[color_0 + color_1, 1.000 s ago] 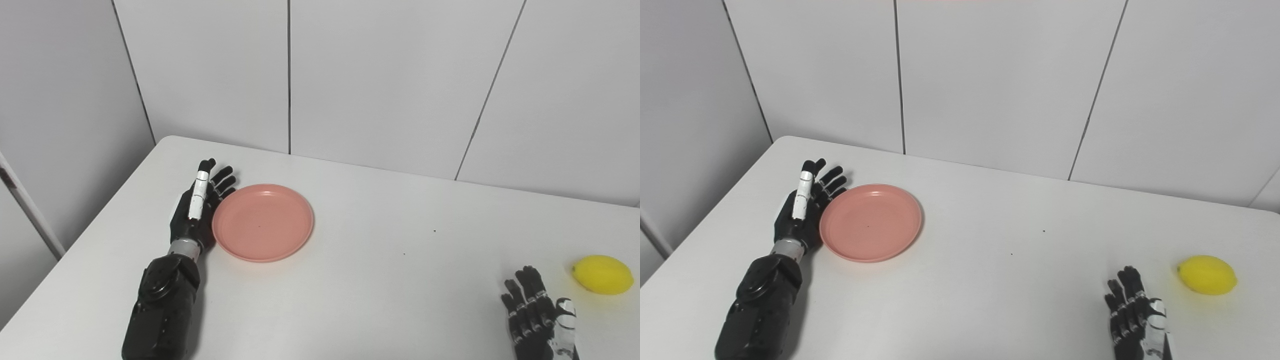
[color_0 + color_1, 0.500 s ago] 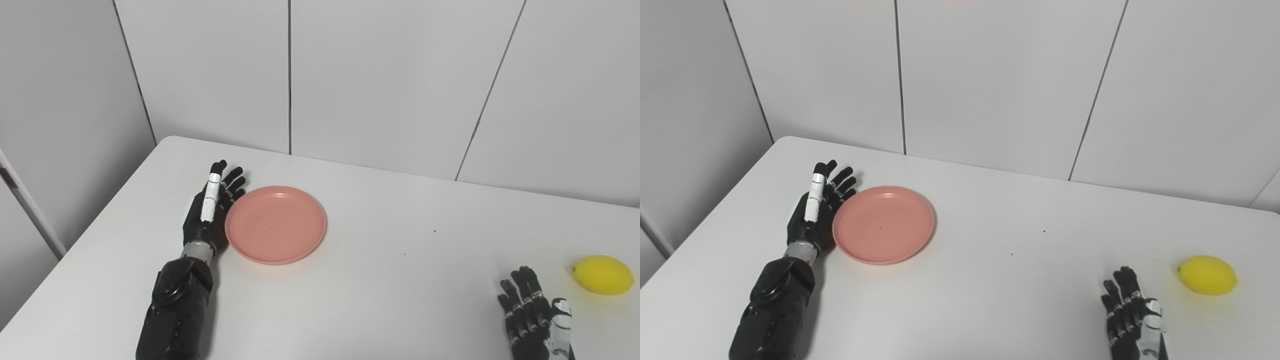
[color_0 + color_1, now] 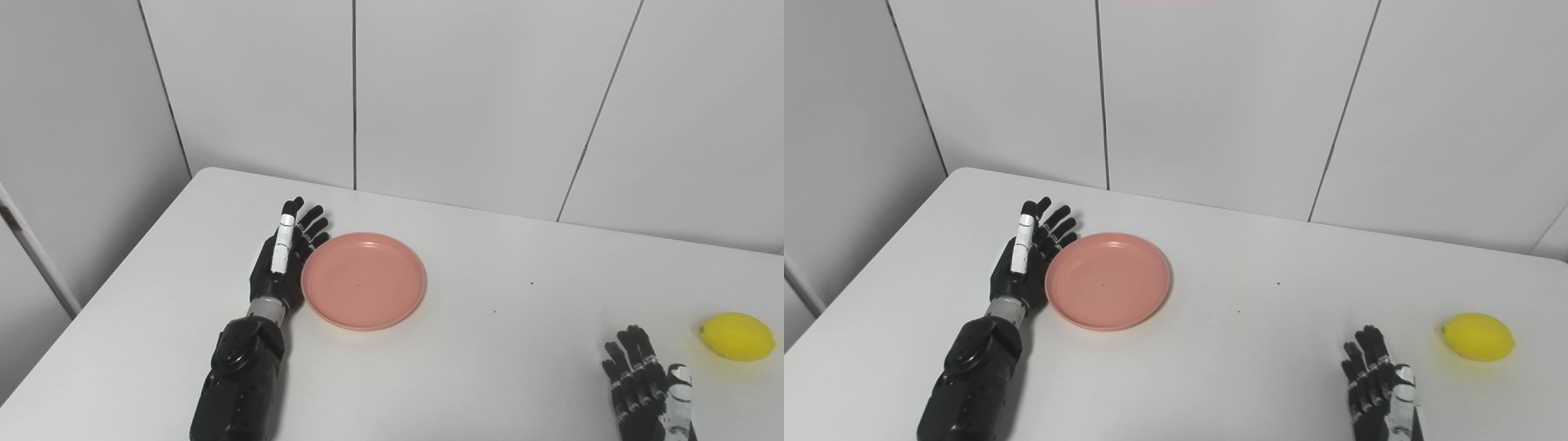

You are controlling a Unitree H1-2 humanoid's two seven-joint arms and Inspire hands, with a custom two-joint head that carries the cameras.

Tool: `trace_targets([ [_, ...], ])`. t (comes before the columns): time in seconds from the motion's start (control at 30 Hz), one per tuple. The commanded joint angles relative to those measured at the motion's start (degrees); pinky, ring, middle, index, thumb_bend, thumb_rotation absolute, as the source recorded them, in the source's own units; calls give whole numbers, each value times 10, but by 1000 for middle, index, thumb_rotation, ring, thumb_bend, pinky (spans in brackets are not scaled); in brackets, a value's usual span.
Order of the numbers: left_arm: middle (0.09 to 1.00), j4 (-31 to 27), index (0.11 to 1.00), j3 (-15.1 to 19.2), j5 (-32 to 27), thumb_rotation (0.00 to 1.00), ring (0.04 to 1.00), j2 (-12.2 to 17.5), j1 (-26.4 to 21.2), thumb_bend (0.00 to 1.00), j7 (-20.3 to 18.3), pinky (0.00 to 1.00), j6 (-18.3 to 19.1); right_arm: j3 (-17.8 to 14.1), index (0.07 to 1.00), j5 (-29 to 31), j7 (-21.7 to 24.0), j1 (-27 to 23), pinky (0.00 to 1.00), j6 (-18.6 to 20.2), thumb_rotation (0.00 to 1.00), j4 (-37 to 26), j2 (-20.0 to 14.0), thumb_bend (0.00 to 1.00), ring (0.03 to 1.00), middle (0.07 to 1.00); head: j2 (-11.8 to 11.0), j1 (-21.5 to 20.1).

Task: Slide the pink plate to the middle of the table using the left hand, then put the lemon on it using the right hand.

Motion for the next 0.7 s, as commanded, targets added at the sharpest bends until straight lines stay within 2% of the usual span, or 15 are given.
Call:
trace_targets([
  [0.0,879,22,946,-10,7,791,876,-14,7,786,6,877,20,5,934,-1,3,3,1000,3,1000,-1,5,737,949,956,0,-1],
  [0.3,879,6,951,-17,2,799,877,-33,10,791,9,882,45,9,940,-7,3,1,1000,-4,1000,1,11,753,948,959,2,-6],
  [0.5,852,-4,940,-27,5,796,856,-47,17,755,9,874,55,11,933,-10,1,2,1000,-1,1000,-3,16,762,947,957,6,-11],
  [0.67,842,-7,938,-37,10,777,845,-54,21,812,9,870,60,13,932,-16,1,2,1000,-1,1000,-4,17,752,946,954,6,-12],
])
